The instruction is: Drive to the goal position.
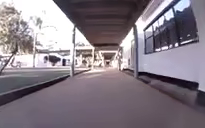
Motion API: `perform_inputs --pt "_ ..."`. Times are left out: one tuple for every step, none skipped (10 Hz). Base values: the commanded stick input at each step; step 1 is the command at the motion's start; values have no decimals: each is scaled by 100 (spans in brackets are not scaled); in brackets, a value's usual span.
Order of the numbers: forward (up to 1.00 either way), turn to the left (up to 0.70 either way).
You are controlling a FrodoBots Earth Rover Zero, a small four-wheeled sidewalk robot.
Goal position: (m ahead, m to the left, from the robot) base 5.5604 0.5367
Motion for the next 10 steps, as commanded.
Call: perform_inputs --pt "70 0" --pt "70 0" --pt "70 0" --pt "70 0" --pt "70 0" --pt "70 0" --pt "70 0" --pt "70 0" --pt "70 0" --pt "70 0"
